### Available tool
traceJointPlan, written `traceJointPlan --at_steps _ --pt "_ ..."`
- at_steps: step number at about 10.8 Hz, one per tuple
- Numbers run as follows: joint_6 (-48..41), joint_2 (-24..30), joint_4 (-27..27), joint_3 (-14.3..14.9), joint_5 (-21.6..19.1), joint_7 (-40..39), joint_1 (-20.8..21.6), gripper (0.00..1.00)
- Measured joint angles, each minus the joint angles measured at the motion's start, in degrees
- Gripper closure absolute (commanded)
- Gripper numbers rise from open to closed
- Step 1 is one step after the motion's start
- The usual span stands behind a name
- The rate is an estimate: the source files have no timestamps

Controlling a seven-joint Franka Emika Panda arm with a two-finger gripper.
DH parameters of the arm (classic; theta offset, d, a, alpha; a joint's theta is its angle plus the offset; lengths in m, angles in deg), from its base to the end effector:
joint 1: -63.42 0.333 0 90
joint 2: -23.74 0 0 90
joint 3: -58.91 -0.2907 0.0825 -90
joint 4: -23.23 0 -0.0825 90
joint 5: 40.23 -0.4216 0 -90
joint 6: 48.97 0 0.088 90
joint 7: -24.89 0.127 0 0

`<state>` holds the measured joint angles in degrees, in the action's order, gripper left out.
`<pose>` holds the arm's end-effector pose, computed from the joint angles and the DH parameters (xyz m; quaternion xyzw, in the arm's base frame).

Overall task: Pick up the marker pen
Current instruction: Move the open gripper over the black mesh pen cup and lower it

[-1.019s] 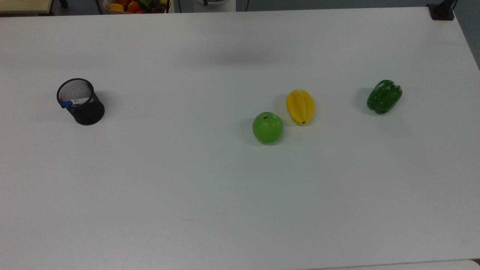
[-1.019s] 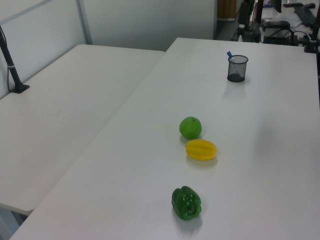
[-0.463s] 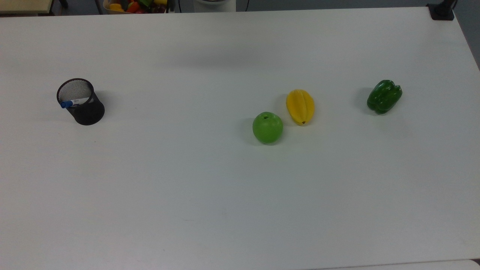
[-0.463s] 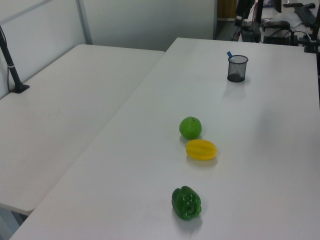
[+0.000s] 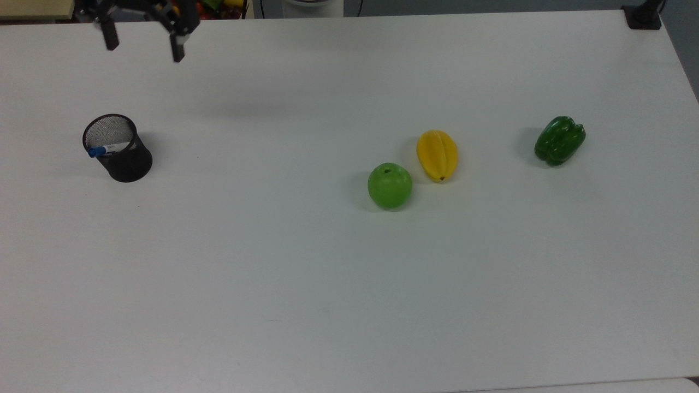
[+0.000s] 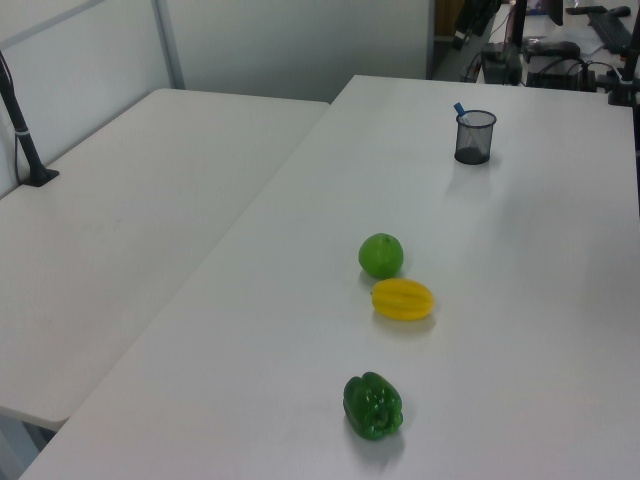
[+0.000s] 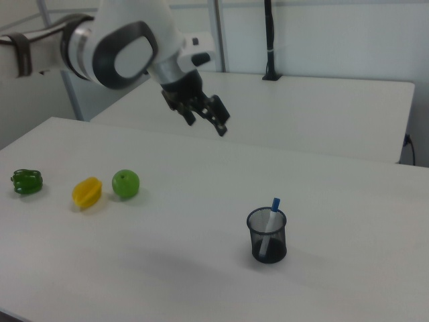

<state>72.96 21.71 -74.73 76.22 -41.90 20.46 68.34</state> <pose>0.6367 -0.1356 0.5448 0.9789 -0.0722 0.1903 0.0196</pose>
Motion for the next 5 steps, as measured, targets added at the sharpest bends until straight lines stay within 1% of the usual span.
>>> traceJointPlan --at_steps 2,3,5 --pt "5.69 -2.52 -1.52 2.16 0.00 -0.02 -0.92 0.00" --pt "8.40 -4.04 -1.82 2.77 0.00 -0.07 -1.82 0.00" --pt "14.01 -8.22 -2.07 2.91 0.00 -0.10 -3.95 0.00"
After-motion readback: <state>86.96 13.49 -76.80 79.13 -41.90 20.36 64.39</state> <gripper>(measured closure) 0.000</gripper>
